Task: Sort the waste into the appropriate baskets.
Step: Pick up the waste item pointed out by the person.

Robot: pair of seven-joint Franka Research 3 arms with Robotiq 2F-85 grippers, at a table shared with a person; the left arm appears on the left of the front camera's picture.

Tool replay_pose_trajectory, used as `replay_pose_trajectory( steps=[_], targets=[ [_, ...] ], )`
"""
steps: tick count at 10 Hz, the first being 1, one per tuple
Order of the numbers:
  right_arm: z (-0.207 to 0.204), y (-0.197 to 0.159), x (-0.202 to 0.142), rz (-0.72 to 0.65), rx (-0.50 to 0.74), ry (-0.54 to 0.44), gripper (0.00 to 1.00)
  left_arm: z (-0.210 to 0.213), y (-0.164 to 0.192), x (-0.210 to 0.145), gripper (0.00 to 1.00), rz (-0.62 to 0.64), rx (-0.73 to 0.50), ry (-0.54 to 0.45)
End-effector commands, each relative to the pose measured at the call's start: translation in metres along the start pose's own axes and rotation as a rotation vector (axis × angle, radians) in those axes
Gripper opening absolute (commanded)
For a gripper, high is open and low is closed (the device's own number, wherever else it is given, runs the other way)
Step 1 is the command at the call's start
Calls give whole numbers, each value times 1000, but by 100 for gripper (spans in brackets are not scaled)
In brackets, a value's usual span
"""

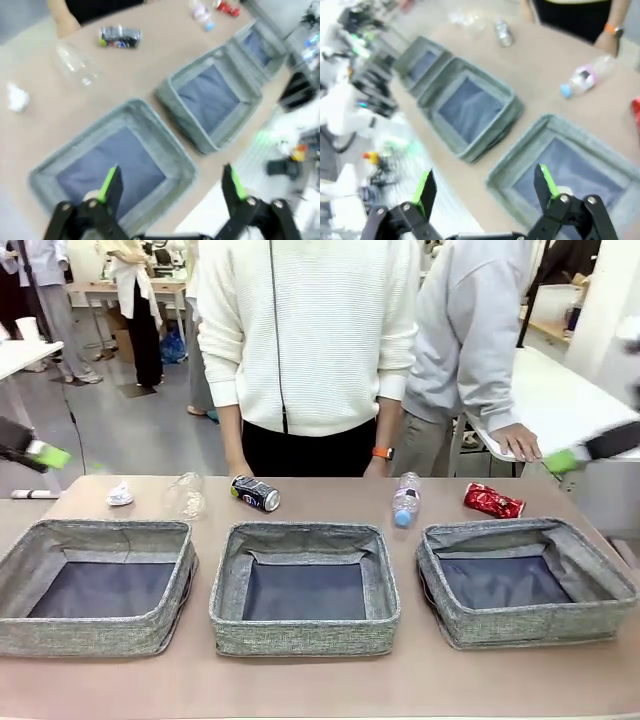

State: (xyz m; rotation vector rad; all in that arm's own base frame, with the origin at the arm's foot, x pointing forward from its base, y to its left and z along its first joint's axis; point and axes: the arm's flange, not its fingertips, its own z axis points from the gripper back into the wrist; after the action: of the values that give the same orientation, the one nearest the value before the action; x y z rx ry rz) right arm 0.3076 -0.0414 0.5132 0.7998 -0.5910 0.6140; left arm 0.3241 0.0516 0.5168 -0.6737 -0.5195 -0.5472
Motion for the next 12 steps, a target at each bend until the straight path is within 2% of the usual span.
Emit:
replay_pose_trajectory(
  steps=[1,2,3,4,5,6,12],
  targets=[
    [60,-60,-32,-318,219,-119,100,38,46,-24,100,321,-228,-165],
    [86,-94,-47,-416,256,-193,100,53,62,-47,100,382,-243,-296],
    [99,-122,-58,-499,288,-256,100,54,70,-64,100,451,-263,-368],
    [103,-143,-66,-594,316,-335,100,43,78,-75,100,519,-275,-341],
    [96,-153,-69,-614,262,-419,100,64,71,-67,100,357,-250,-266],
    [116,-121,-90,-506,277,-271,100,64,71,-67,100,357,-250,-266],
    [116,-121,-90,-506,277,-271,100,64,71,-67,100,357,-250,-266]
  ],
)
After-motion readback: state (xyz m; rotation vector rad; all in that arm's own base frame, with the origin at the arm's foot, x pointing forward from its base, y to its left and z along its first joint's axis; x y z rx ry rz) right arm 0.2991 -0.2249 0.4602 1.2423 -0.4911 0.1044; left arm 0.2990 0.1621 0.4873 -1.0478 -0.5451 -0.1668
